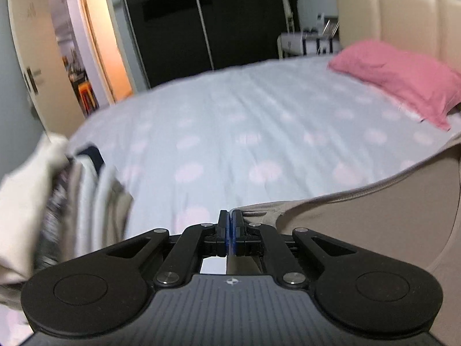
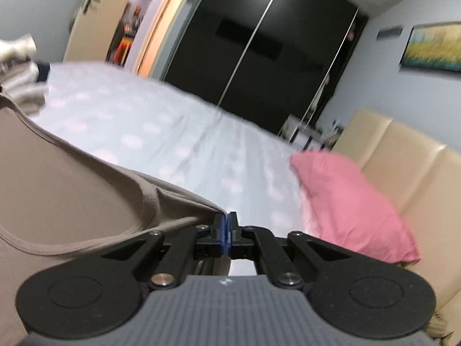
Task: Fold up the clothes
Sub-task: 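Raise the grey-brown shirt high with both tools and swing it over the bed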
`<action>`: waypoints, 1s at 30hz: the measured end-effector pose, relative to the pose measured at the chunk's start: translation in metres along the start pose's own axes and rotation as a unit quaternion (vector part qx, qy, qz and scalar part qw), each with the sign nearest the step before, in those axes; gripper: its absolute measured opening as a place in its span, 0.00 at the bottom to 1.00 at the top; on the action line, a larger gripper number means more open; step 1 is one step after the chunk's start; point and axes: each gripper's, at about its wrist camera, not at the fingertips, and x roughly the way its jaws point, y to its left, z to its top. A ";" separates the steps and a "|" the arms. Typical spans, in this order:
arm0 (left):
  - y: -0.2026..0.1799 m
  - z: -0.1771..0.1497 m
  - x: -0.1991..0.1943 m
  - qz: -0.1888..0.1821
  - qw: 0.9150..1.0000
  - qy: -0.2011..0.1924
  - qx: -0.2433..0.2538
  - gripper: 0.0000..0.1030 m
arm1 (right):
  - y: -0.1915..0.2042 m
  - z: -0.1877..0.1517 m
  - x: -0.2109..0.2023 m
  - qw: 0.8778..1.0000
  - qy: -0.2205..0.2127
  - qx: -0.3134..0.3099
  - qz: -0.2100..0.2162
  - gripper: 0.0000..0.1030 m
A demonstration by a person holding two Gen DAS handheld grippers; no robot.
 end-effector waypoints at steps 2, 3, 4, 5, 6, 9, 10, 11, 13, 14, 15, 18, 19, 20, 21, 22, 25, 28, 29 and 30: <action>0.002 -0.005 0.007 -0.004 1.000 -0.006 -0.013 0.00 | 0.007 -0.008 0.020 1.000 0.011 0.007 0.003 0.02; 0.002 -0.004 0.008 -0.003 1.000 -0.011 -0.015 0.00 | 0.009 -0.011 0.027 1.000 0.011 0.013 0.003 0.02; 0.001 -0.003 0.009 -0.001 1.000 -0.017 -0.016 0.00 | 0.011 -0.014 0.032 1.000 0.009 0.017 0.003 0.02; 0.001 -0.002 0.009 0.000 1.000 -0.023 -0.018 0.00 | 0.011 -0.014 0.034 1.000 0.006 0.020 0.003 0.02; 0.002 0.001 0.008 0.001 0.999 -0.029 -0.022 0.00 | 0.010 -0.014 0.036 1.000 0.001 0.023 0.001 0.02; 0.003 0.018 0.009 -0.004 0.998 -0.050 -0.036 0.00 | 0.013 -0.008 0.033 0.999 -0.017 0.036 -0.002 0.02; 0.001 0.023 0.011 -0.001 0.998 -0.052 -0.033 0.00 | 0.012 -0.004 0.035 0.999 -0.021 0.039 -0.002 0.02; 0.000 0.029 0.014 0.001 0.998 -0.054 -0.030 0.00 | 0.012 -0.001 0.037 0.999 -0.021 0.043 -0.003 0.02; -0.002 0.034 0.024 0.012 0.998 -0.050 -0.022 0.00 | 0.010 0.007 0.046 0.999 -0.016 0.046 -0.006 0.02; -0.001 0.035 0.030 0.013 0.999 -0.045 -0.022 0.00 | 0.010 0.009 0.053 0.999 -0.012 0.045 -0.007 0.02; -0.003 0.035 0.038 0.017 0.999 -0.038 -0.021 0.00 | 0.010 0.011 0.060 0.999 -0.007 0.044 -0.007 0.02; -0.008 0.032 0.063 0.030 0.999 -0.018 -0.017 0.00 | 0.014 0.013 0.080 0.999 0.015 0.036 -0.005 0.02; -0.009 0.031 0.071 0.035 0.999 -0.011 -0.015 0.00 | 0.019 0.012 0.088 0.999 0.023 0.026 -0.006 0.02; -0.011 0.030 0.079 0.039 0.999 -0.004 -0.014 0.00 | 0.023 0.009 0.097 0.999 0.030 0.017 -0.008 0.02; -0.013 0.027 0.090 0.041 0.999 0.010 -0.014 0.00 | 0.028 0.006 0.107 0.999 0.037 0.008 -0.010 0.02; -0.016 0.024 0.101 0.042 0.999 0.026 -0.013 0.00 | 0.032 0.003 0.115 0.999 0.047 0.006 -0.009 0.02; -0.021 0.010 0.126 0.042 0.997 0.066 -0.010 0.00 | 0.038 -0.010 0.144 0.996 0.090 0.023 0.004 0.02; -0.022 0.002 0.139 0.031 0.996 0.088 -0.015 0.00 | 0.039 -0.022 0.165 0.991 0.121 0.044 0.023 0.02; -0.022 0.000 0.143 0.030 0.995 0.096 -0.018 0.01 | 0.040 -0.026 0.171 0.990 0.130 0.048 0.031 0.02; -0.021 -0.002 0.147 0.029 0.994 0.104 -0.022 0.03 | 0.040 -0.029 0.177 0.988 0.141 0.053 0.039 0.02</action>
